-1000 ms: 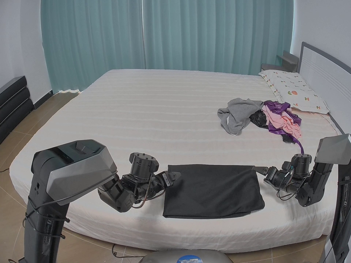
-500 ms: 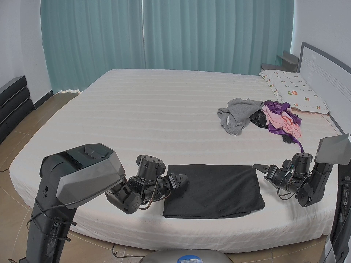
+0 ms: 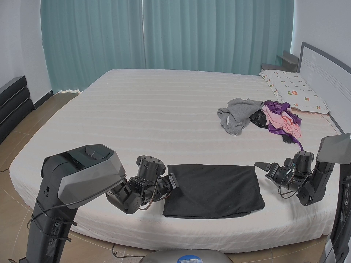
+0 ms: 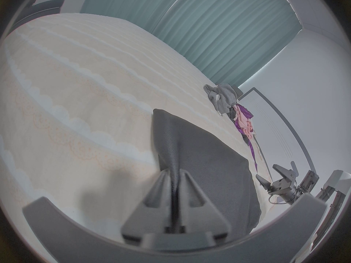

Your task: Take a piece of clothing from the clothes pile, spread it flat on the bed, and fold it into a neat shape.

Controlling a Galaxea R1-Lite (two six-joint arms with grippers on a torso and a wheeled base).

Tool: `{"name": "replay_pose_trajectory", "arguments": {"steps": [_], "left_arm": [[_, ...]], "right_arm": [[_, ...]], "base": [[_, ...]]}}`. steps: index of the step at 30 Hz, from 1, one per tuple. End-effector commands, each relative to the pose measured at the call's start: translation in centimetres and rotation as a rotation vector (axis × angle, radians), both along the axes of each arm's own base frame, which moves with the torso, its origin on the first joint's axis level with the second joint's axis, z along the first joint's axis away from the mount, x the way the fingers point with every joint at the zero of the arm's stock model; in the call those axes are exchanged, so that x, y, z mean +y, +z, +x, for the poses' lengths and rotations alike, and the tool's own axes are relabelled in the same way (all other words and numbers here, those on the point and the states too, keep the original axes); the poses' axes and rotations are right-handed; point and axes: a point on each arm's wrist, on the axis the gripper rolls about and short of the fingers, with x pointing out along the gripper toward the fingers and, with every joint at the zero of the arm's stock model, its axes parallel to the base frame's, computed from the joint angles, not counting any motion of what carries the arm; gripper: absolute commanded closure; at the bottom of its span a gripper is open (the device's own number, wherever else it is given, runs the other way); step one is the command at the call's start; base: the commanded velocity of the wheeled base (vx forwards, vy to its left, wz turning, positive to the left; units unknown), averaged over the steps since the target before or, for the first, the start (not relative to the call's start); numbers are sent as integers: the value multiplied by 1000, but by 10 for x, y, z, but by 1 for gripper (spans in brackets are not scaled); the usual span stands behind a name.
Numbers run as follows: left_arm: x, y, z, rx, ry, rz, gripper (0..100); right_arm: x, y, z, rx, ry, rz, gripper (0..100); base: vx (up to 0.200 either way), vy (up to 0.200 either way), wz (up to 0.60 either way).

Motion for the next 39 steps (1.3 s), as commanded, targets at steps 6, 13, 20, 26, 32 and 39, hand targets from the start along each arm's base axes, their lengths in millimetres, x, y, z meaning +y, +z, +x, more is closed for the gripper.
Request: {"name": "replay_pose_trajectory", "arguments": {"steps": [6, 13, 20, 26, 32, 39], "left_arm": [[2, 0, 0, -10, 39, 21, 100], [2, 5, 0, -7, 74, -11, 100], [3, 7, 0, -4, 78, -15, 100], [5, 9, 0, -3, 83, -20, 100], [8, 11, 2, 0, 95, -27, 100], [13, 14, 5, 4, 122, -49, 100]], "right_arm": [[-2, 4, -1, -6, -11, 8, 0], [-1, 3, -1, -1, -7, 9, 0], [-1, 1, -2, 9, -6, 7, 0], [-1, 0, -2, 14, -7, 9, 0], [0, -1, -3, 21, -3, 7, 0], [1, -2, -4, 26, 0, 7, 0]], "base": [[0, 0, 0], [0, 0, 0], [0, 0, 0], [0, 0, 0], [0, 67, 0], [0, 200, 0]]}}
